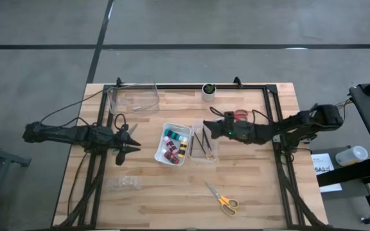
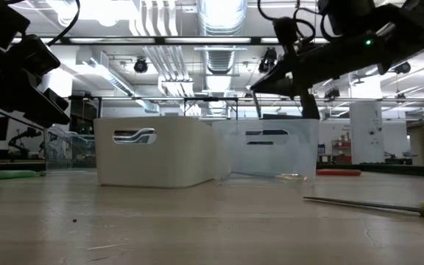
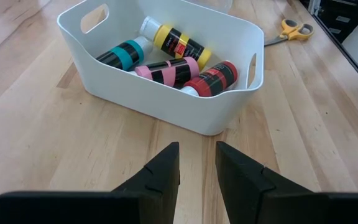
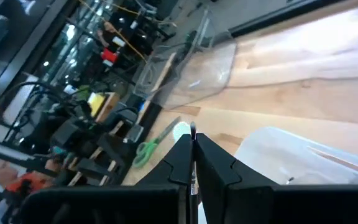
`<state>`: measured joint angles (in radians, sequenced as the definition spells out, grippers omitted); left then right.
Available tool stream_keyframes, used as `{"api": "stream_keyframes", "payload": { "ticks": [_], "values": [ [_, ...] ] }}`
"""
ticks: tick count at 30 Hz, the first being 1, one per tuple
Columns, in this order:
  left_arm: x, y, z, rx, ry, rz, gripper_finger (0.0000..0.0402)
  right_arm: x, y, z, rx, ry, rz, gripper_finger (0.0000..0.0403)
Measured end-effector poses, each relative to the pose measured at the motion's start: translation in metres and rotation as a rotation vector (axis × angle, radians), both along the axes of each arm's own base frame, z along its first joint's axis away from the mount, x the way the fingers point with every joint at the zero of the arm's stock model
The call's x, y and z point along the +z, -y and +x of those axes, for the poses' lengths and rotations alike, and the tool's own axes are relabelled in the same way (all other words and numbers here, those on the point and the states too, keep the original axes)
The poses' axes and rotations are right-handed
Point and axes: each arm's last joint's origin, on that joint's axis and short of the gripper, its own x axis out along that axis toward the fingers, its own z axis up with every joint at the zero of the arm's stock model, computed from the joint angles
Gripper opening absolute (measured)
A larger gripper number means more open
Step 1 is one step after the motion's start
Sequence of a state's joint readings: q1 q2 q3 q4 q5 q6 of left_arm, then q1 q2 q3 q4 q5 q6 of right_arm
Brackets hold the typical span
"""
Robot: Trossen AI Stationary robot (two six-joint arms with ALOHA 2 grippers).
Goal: Pick & Place Paint Supplies
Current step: Put the silver paint brush into the bottom transparent bin
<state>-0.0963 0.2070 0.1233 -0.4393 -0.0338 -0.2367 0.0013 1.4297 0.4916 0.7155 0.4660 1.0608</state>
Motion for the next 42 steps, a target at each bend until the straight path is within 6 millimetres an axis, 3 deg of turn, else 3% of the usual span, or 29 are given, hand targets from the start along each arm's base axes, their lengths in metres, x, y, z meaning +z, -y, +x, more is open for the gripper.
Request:
{"api": "stream_keyframes", "payload": {
  "ticks": [9, 23, 42],
  "values": [
    [0.000, 0.000, 0.000, 0.000, 0.000, 0.000, 0.0108, -0.020, 0.000, 0.007, 0.023, -0.125, 0.105, 0.0011],
    [0.000, 0.000, 0.000, 0.000, 0.000, 0.000, 0.0108, -0.026, 0.006, 0.004, -0.041, -0.338, 0.222, 0.0011],
    [0.000, 0.000, 0.000, 0.000, -0.001, 0.000, 0.0108, -0.026, 0.005, 0.007, -0.033, -0.340, 0.210, 0.0011]
  ]
}}
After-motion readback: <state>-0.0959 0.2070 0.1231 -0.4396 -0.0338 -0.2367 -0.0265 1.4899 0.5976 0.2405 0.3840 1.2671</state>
